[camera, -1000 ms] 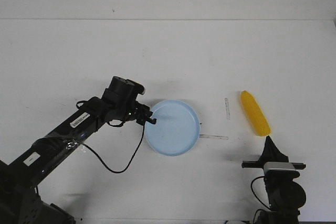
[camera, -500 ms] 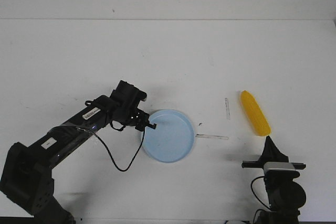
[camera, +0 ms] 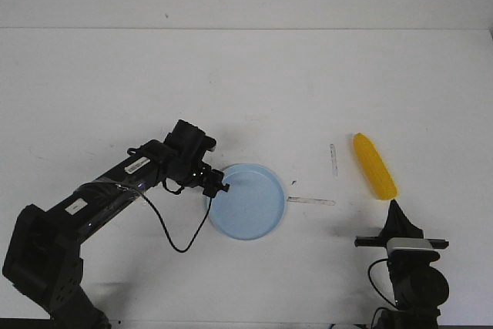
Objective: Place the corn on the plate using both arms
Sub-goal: 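Push the blue plate with the left gripper toward the table center, then lift the left gripper off the plate and pull it back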
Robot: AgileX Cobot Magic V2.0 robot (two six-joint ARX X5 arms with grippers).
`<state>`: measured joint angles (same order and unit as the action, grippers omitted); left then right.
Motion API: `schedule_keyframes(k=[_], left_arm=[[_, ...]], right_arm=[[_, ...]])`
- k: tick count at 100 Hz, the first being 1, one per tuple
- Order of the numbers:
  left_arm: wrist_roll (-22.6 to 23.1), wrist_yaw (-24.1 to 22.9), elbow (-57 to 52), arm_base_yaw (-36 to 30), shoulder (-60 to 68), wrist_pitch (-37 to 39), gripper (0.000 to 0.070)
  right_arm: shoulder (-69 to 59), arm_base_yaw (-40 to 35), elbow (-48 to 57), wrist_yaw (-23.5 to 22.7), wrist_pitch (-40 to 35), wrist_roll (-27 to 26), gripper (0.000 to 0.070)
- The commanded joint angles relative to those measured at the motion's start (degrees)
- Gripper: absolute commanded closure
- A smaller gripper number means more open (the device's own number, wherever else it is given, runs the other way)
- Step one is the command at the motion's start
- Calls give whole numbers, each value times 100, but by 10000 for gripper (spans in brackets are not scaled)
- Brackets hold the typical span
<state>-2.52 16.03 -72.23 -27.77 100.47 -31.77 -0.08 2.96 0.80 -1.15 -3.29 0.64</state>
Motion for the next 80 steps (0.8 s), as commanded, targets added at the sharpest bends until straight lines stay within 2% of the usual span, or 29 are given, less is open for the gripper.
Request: schedule_keyframes(k=[1,13,21,35,47,55,64,74,80], left_arm=[[33,7,-133,-22,-72,-13,374],[33,-11,-221,7,-302,-13,156],[35,-85,-310,46,-507,-26,82],[105,-586,-330,133,-1088,4,78],[455,-1016,-328,264,-1666,-13,78],[787,-1073,-323,435,-2052,-15,78],[909,-1071,-315,717,-2424,15,80],[938,-1071,-273,1165,-2743,26,109],[925,-1071,-188,1443,-2931,31,156]], right_arm=[[2,0,-7,4,68,31,700],[2,0,-7,4,70,31,700],[2,0,-7,4,70,31,700],[2,0,-7,4,70,31,700],[2,0,-7,4,72,31,700],[2,0,-7,4,72,31,700],[2,0,-7,4,81,28,700],[2,0,-7,2,81,26,700],[2,0,-7,4,81,26,700]])
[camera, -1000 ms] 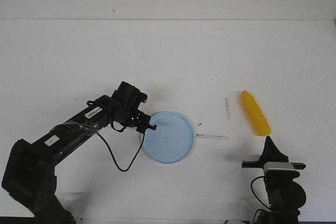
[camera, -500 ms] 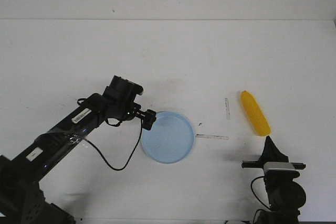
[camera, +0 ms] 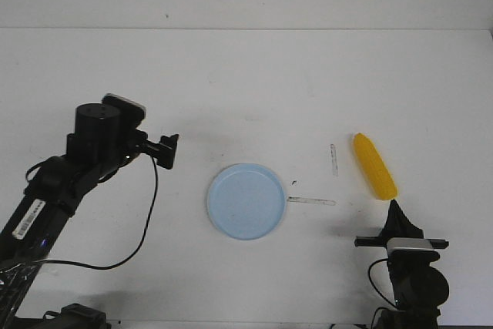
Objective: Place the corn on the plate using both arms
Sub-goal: 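Lift the left gripper off the plate and pull it back, then reach the right gripper to the yellow corn and grasp it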
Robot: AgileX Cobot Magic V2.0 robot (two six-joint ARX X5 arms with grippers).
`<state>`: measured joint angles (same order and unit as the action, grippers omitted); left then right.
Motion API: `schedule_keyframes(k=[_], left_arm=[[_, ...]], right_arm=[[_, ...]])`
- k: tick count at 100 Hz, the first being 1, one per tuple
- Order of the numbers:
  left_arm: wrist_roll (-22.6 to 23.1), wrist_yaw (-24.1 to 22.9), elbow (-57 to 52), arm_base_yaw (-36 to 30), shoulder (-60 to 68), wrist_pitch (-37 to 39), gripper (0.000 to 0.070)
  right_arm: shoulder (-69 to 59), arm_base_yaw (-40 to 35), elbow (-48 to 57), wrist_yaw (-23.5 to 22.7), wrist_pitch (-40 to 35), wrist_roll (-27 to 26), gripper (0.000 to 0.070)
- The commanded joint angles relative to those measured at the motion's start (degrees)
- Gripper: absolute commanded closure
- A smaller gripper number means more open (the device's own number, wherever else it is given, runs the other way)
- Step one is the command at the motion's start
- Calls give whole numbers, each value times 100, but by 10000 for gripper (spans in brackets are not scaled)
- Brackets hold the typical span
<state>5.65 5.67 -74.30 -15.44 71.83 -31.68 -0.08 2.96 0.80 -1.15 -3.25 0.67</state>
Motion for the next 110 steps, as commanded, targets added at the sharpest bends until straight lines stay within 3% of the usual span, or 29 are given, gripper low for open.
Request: schedule_keyframes(k=[1,19,30,45,69,89,110], left_arm=[[103,-35,39,254,-98,24,164],[44,-35,811,826,-804,199,329],[-13,-37,1539,942,-1381,411,507],[-37,-59,2544,949,-2247,892,696],[-509,-1038,3346,949,-3082,1552,700],[-505,-1036,3351,949,-3097,1856,700],[-503,-1038,3351,901,-3097,1921,700]], right_arm=[[2,0,-7,4,76,24,700],[2,0,-7,7,76,22,700],[2,0,-2,9,92,-28,700],[2,0,26,11,240,-275,700],[-2,0,675,114,149,-437,700],[-426,0,2063,109,-509,-424,700],[-2081,0,3985,85,-1386,-55,700]])
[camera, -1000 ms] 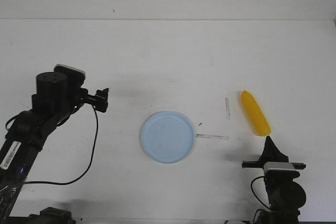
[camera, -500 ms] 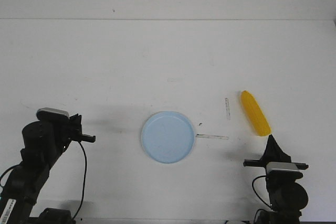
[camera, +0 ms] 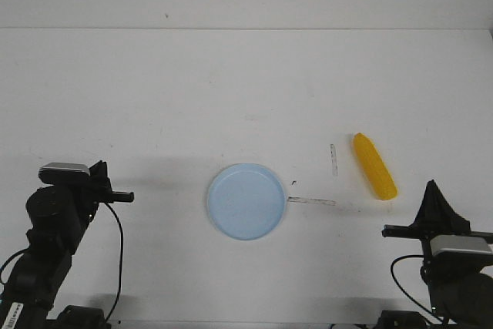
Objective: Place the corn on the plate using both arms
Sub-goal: 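Reach the right gripper to the yellow corn and grasp it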
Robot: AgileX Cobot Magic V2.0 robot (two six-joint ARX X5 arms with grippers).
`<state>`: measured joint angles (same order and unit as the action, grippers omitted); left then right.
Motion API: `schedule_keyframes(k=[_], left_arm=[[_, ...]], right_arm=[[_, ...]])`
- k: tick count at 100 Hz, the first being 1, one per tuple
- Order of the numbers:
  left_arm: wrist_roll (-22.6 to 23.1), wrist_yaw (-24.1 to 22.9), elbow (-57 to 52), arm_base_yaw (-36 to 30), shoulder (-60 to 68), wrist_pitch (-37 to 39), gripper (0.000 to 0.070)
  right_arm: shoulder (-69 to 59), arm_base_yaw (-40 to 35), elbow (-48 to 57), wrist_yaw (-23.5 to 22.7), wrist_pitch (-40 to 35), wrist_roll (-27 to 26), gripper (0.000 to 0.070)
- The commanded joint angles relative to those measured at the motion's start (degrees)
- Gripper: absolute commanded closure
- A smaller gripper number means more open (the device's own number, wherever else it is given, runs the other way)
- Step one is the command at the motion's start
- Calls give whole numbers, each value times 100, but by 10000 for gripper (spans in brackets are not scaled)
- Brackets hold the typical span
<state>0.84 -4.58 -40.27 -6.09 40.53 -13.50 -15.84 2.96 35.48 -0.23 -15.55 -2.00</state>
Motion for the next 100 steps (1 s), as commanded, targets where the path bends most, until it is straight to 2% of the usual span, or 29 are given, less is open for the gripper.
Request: schedule_keyframes(k=[1,17,23,29,43,49,53,66,81,100], left_arm=[[-22,-13,-52,-42,33,107,700],[55,-13,-52,-162,33,162,700],[118,-13,-52,-190,33,155,700],[157,-13,-52,-216,31,155,700],[153,-13,-52,-223,31,149,700],[153,-13,-52,-223,31,155,700],[153,-13,-52,-223,31,160,700],[153,-13,-52,-223,31,153,700],[151,-13,-52,-223,24,114,700],[151,-13,-52,-223,24,114,700]], right_arm=[[-597,0,608,0,-199,234,700],[-2044,0,1902,22,-874,365,697],[-2509,0,2247,22,-1071,383,659],[-2975,0,2505,4,-1217,407,555],[-3864,0,2723,-79,-1338,459,230],[-4164,0,2723,-184,-1423,514,147],[-4336,0,2723,-197,-1482,514,121],[-4931,0,2723,-197,-1779,682,75],[-5515,0,2723,-197,-2090,1191,74],[-6118,2,2723,-195,-2133,1759,75]])
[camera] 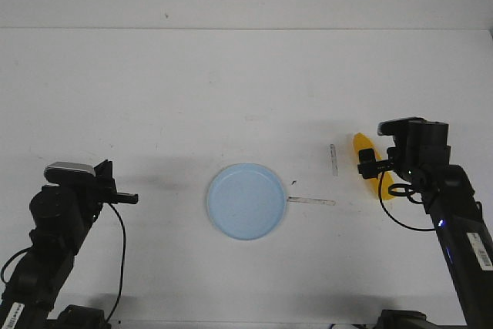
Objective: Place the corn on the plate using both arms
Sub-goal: 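Reach the right gripper to the yellow corn and grasp it, then carry the corn with the right gripper over the blue plate and lower it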
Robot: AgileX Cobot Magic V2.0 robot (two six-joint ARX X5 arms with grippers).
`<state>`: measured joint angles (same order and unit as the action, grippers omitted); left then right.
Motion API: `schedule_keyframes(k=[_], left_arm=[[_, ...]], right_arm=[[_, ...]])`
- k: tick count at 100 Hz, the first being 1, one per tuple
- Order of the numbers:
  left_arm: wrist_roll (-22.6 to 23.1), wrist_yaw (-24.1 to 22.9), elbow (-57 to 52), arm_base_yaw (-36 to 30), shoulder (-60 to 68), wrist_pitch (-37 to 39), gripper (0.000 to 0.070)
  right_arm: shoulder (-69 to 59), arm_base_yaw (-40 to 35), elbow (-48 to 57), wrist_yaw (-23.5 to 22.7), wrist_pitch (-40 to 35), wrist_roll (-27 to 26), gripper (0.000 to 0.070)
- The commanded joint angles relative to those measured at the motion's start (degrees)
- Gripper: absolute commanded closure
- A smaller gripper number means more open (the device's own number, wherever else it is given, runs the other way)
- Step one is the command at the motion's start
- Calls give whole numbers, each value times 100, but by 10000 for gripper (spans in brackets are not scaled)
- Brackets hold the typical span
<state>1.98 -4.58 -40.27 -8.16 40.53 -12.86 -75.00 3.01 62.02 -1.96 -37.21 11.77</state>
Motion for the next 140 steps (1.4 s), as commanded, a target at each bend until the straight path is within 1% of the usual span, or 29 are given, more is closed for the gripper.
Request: schedule_keyframes(k=[1,16,59,63,67,73,76,78,87,93,96,105,120,133,140], left_arm=[[37,-13,-52,-15,24,50,700],[37,-13,-52,-15,24,48,700],[33,-13,-52,-15,26,48,700],[33,-13,-52,-15,26,48,700],[31,-11,-52,-15,26,46,700],[31,-13,-52,-15,26,44,700],[31,-13,-52,-15,26,44,700],[31,-13,-52,-15,26,44,700],[31,-13,-52,-15,26,42,700],[33,-13,-52,-15,24,35,700],[33,-13,-52,-15,24,33,700],[33,-13,-52,-15,24,-11,700],[33,-13,-52,-15,24,-131,700],[33,-13,-52,-15,24,-164,700],[33,-13,-52,-15,24,-162,700]], right_arm=[[-227,-2,70,-22,35,415,75],[-651,4,70,-20,28,796,75],[-1576,57,63,-24,70,800,86],[-1637,57,63,-24,66,800,102],[-1685,57,63,-24,48,800,139],[-1738,57,61,-22,13,800,228],[-1757,57,61,-22,-2,800,286],[-1768,57,61,-22,-2,800,309],[-1775,57,63,44,13,800,463],[-1759,57,66,94,42,800,530],[-1722,57,70,118,37,798,542],[-1617,55,129,219,9,793,542],[-1246,50,433,197,-273,682,542],[-815,-98,752,181,-535,269,542],[-568,-291,870,72,-649,-7,542]])
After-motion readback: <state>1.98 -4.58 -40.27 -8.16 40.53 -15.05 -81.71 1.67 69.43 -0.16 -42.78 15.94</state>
